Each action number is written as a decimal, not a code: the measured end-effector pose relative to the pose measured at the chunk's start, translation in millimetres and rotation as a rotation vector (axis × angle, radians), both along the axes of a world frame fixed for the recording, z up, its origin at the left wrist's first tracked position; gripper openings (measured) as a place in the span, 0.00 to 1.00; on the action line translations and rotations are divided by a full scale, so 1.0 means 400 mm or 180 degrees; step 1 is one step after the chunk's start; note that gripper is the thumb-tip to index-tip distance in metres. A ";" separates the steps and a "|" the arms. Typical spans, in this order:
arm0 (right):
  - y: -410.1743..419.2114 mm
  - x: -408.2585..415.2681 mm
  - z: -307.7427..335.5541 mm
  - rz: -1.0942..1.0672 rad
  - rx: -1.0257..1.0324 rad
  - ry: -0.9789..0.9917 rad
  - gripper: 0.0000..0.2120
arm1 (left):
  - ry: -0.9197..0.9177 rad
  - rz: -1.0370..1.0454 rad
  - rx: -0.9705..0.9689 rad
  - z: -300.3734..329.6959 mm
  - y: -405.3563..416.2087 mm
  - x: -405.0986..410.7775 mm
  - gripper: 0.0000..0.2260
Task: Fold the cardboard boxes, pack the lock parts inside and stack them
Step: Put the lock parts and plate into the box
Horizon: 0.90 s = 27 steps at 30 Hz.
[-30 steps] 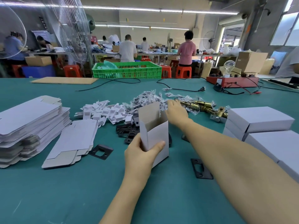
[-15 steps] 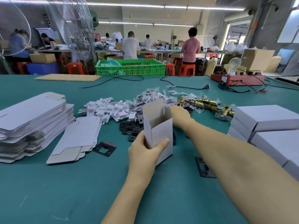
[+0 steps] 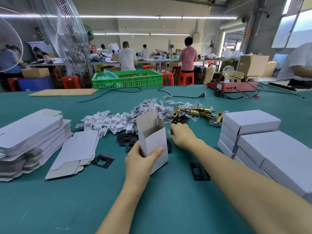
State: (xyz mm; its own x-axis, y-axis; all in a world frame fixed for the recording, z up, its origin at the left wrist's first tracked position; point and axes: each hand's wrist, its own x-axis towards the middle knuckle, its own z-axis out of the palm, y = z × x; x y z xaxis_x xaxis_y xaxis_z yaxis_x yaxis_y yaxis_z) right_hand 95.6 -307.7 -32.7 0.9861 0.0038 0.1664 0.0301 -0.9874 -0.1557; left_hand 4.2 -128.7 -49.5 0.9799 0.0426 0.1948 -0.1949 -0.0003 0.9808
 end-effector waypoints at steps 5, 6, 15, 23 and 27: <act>-0.007 -0.124 0.008 -0.0201 0.0817 -0.0368 0.07 | -0.0006 0.0038 0.0110 0.020 -0.007 -0.016 0.12; -0.008 -0.147 0.011 -0.0312 0.1242 -0.0481 0.06 | -0.0006 0.0043 0.0141 0.022 -0.007 -0.018 0.12; -0.028 -0.286 0.154 -0.0515 0.5214 -0.0151 0.05 | -0.0243 -0.0037 0.0512 0.015 -0.015 -0.028 0.14; -0.001 -0.380 0.320 0.0389 0.3396 -0.0692 0.07 | -0.0566 -0.0023 0.0807 0.000 -0.033 -0.037 0.14; 0.020 -0.395 0.332 0.0395 0.2663 -0.0854 0.07 | -0.0932 0.0074 0.1089 -0.001 -0.035 -0.038 0.09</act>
